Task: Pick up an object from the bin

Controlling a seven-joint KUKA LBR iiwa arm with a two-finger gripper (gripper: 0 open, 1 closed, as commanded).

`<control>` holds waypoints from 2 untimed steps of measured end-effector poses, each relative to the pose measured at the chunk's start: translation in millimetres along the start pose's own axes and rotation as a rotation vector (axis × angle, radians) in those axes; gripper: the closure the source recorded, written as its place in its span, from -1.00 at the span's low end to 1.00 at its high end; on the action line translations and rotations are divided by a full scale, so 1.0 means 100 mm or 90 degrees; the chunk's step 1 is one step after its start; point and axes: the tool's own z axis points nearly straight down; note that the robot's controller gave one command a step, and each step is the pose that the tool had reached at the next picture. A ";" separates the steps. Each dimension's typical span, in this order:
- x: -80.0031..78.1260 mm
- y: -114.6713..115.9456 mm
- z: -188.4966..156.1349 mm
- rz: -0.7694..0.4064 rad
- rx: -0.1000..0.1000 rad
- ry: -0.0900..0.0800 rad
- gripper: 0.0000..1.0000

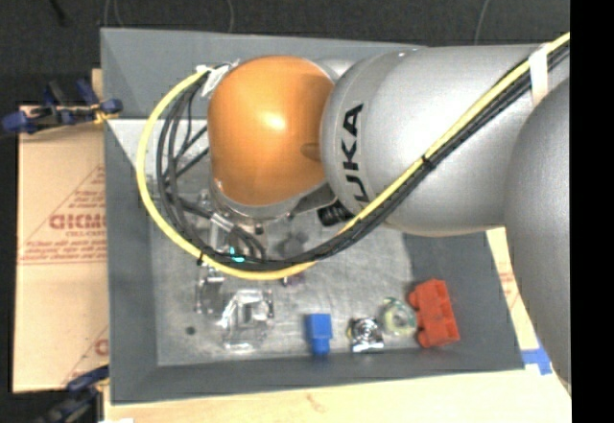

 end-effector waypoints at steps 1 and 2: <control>0.06 -0.64 0.45 -0.072 0.002 -0.001 -1.00; 0.02 -0.71 0.62 -0.107 -0.003 -0.014 -1.00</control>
Offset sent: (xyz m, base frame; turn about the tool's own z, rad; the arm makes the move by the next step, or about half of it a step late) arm -0.0065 -0.0603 -0.0428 -0.1168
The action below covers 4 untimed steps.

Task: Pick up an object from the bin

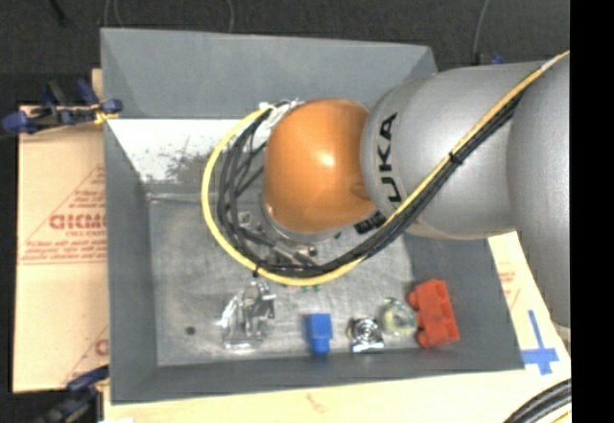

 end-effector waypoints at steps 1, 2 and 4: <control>0.01 -0.14 0.04 -0.052 0.002 0.003 -1.00; 0.01 -0.16 0.05 -0.075 0.002 0.001 -1.00; 0.50 -1.20 0.82 -0.530 -0.003 0.009 -1.00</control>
Offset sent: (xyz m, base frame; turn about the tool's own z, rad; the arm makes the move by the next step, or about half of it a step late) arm -0.0022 -0.0730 -0.0432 -0.2389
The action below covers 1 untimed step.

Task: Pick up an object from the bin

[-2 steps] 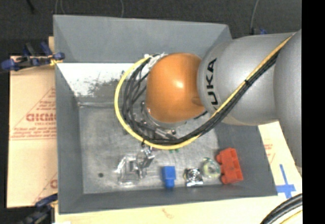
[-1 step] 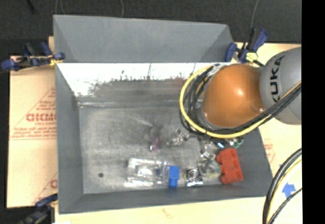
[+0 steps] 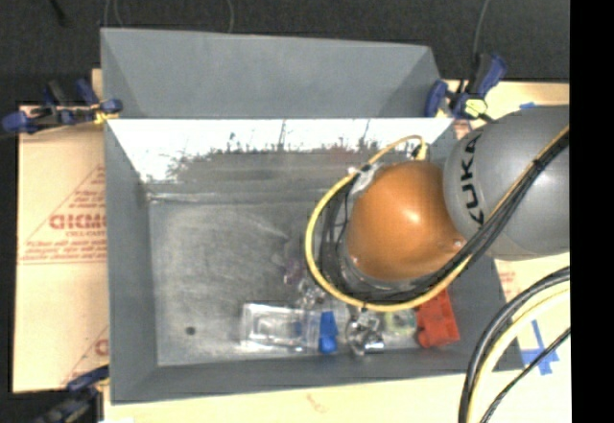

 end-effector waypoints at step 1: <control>-0.09 0.13 0.08 -0.147 0.013 -0.008 -1.00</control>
Offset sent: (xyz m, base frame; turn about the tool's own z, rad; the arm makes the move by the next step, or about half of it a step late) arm -0.0139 0.0153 -0.0121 -0.2378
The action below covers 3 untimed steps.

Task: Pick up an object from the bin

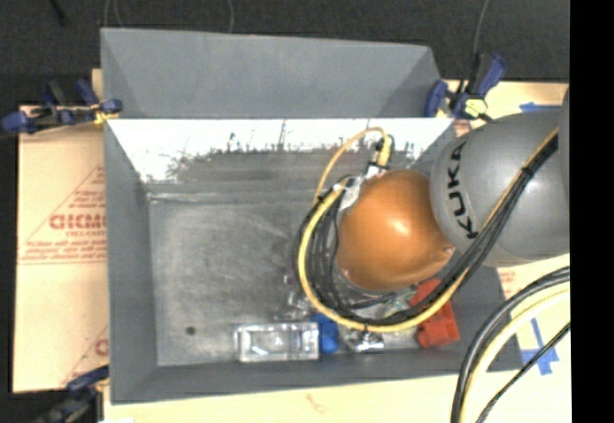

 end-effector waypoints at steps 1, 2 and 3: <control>0.00 -0.03 -0.02 0.002 0.005 -0.002 1.00; 0.04 -0.14 -1.12 -0.013 -0.009 0.007 1.00; -1.57 0.06 -1.83 -0.236 -0.013 0.002 1.00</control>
Offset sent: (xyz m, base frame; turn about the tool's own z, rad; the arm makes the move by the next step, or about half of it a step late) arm 0.0000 0.0000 0.0000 0.0000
